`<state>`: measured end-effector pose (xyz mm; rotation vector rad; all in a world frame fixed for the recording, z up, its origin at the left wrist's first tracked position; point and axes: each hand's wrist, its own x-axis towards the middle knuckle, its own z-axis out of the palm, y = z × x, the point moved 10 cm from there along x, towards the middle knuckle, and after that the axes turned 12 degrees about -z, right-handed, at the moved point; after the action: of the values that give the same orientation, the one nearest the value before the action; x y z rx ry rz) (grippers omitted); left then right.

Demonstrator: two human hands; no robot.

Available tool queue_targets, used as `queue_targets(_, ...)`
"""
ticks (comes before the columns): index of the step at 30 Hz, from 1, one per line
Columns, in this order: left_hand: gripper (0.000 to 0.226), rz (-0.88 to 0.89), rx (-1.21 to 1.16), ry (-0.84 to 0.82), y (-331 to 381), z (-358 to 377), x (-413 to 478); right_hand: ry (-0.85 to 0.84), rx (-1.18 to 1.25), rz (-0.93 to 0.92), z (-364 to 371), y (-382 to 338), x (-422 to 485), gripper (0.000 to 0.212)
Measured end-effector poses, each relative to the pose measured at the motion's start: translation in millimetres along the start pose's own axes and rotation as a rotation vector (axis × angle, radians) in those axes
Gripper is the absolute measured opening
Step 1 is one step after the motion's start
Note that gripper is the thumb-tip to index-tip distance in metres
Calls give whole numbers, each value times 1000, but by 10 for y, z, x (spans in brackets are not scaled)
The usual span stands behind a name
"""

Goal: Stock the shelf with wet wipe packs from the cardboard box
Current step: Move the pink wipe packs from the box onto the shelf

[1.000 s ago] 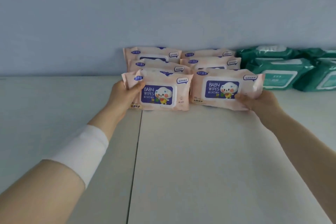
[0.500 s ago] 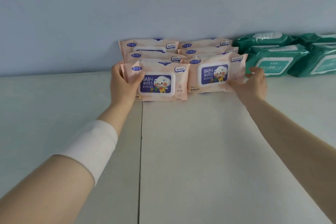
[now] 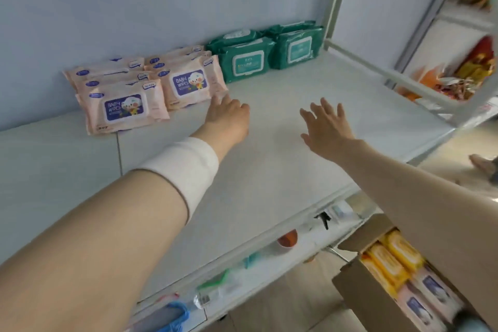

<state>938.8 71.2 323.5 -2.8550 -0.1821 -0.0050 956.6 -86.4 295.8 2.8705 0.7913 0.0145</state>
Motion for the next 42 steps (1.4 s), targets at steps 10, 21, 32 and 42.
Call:
queue_targets(10, 44, 504, -85, 71, 3954, -692, -896, -129, 2, 346, 861, 2620, -2832, 58)
queue_targets(21, 43, 832, -27, -346, 6695, 907, -1818, -540, 355, 720, 3423, 3453, -4994, 56)
queue_targets(32, 63, 528, -130, -1008, 7731, 3633, -2157, -712, 955, 918, 6029, 2318, -5478, 56)
queue_targets(42, 93, 368, -251, -641, 8773, 4776, -1701, -212, 1442, 1533, 7925, 2619, -5141, 73)
